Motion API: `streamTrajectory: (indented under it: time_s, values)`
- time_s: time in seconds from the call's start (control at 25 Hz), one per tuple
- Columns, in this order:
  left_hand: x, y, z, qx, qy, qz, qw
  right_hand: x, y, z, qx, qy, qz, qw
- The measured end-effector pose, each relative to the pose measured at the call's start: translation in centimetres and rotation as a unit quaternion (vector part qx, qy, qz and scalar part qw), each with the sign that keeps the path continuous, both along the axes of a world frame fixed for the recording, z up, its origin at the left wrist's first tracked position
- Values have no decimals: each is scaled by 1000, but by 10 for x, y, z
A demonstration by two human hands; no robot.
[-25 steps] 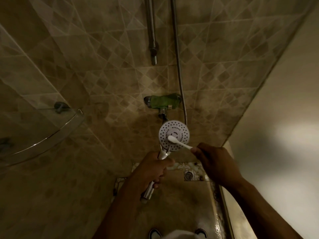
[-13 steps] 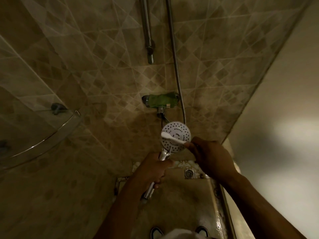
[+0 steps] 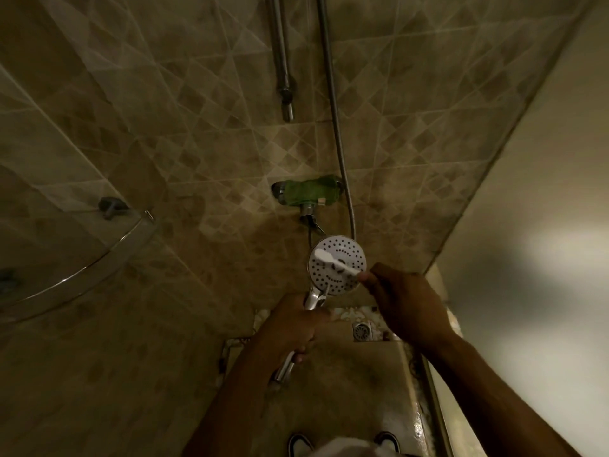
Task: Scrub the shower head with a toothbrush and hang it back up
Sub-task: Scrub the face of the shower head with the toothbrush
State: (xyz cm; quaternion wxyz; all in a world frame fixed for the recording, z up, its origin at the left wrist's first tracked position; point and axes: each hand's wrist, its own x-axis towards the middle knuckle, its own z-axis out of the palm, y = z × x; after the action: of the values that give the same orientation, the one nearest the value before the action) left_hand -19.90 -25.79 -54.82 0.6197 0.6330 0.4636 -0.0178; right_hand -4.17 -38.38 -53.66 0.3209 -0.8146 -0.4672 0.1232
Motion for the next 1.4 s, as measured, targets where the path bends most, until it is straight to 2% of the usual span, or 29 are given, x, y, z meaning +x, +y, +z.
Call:
streamTrajectory:
  time_s: [0.24,0.36,0.48,0.64,0.84,1.08,1.4]
  values:
    - [-3,0,3,-14,-7,7,1000,9,-2,-1,7,-13,-83,996]
    - [-7,1,5,-21,-9,1,1000,12,-7,-4,2,9,-90,996]
    - [-10,2,5,-55,-14,9,998,11,-14,-9,-1,31,-74,997]
    - [-8,9,4,-101,-21,22,994,3,-21,-14,-3,38,1,999]
    - [-7,9,4,-121,-22,15,992,20,-15,-3,8,15,-61,998]
    - [-5,10,2,-148,-46,37,987,-11,-23,-29,-23,16,19,999]
    - [-2,8,8,-150,-66,54,985,-8,-13,-19,28,43,-108,993]
